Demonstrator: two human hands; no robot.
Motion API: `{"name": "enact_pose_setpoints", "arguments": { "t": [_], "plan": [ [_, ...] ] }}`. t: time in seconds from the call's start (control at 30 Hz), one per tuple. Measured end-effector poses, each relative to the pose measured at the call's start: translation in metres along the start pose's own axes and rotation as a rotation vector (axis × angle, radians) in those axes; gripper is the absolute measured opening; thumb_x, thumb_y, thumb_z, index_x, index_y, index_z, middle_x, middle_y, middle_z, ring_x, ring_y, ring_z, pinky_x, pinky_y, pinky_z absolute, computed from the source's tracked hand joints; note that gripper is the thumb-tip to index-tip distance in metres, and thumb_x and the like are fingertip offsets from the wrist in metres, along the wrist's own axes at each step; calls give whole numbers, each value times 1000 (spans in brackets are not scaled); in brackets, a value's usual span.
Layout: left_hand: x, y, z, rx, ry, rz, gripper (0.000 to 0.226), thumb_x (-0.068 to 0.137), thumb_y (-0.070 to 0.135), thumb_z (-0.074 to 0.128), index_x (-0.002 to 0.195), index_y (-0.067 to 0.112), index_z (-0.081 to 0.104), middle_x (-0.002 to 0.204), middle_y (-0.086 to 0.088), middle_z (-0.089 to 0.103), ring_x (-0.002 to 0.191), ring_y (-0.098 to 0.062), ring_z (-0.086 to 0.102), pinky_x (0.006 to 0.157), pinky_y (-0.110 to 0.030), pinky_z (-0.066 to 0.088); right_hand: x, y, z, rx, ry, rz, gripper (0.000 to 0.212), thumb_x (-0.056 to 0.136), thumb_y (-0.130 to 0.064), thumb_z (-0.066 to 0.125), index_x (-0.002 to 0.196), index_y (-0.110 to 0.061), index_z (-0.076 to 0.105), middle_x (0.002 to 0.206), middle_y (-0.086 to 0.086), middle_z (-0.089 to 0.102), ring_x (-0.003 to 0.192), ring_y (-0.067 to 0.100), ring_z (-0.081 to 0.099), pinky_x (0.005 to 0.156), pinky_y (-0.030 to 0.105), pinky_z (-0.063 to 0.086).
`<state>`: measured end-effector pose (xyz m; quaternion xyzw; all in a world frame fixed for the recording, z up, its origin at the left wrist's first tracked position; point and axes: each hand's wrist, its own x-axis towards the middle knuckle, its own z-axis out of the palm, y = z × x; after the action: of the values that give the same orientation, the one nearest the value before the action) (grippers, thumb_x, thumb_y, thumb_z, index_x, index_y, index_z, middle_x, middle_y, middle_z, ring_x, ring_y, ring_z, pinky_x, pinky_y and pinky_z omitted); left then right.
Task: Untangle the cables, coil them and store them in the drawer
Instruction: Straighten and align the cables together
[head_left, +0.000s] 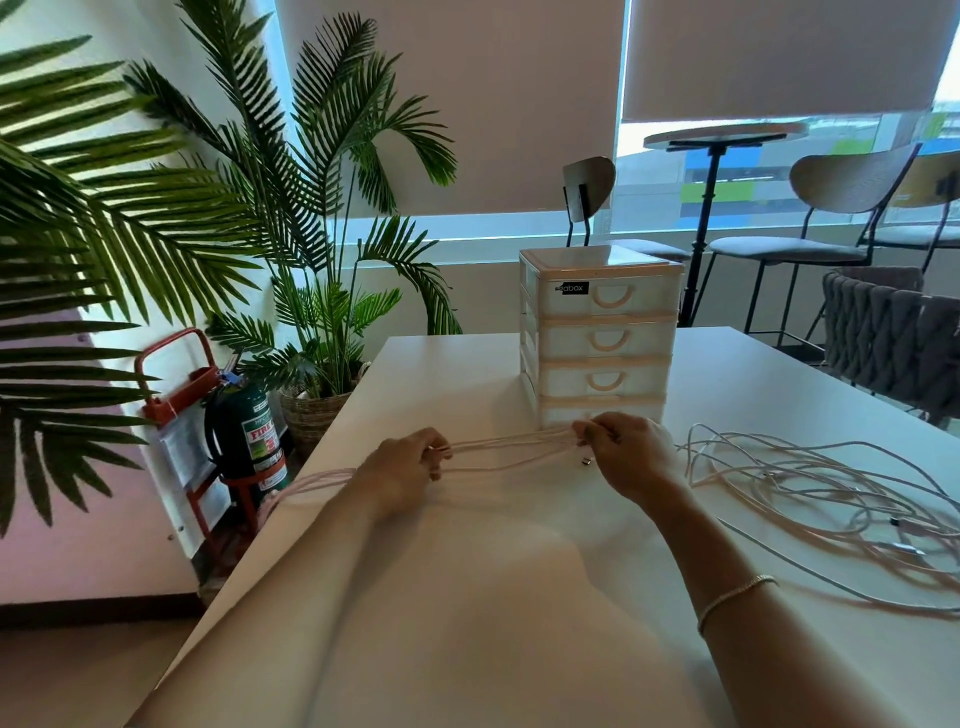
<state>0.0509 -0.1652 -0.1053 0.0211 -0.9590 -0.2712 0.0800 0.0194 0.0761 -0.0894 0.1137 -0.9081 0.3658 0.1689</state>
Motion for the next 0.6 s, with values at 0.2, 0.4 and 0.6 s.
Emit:
{"name": "enact_pose_setpoints", "arguments": {
  "t": [0.2, 0.4, 0.6],
  "plan": [
    [1, -17, -12, 238, 33, -75, 20, 97, 21, 42, 95, 33, 58, 85, 10, 63, 97, -15, 61, 89, -31, 37, -2, -2, 2, 4, -10, 5, 30, 92, -36, 51, 89, -16, 73, 89, 5, 70, 90, 23, 60, 68, 25, 36],
    [-3, -48, -24, 338, 94, -182, 26, 95, 17, 37, 95, 33, 56, 113, 1, 64, 110, -22, 54, 101, -38, 35, -1, -3, -4, -6, 7, 21, 31, 93, -35, 49, 90, -15, 73, 93, 8, 70, 92, 27, 60, 77, 34, 45],
    [-8, -60, -31, 558, 180, -293, 40, 93, 8, 32, 119, 31, 52, 125, -3, 59, 121, -25, 45, 104, -39, 24, 1, 0, -3, 13, 25, 32, 30, 93, -35, 50, 89, -16, 73, 90, 8, 70, 85, 24, 58, 72, 32, 43]
  ]
}}
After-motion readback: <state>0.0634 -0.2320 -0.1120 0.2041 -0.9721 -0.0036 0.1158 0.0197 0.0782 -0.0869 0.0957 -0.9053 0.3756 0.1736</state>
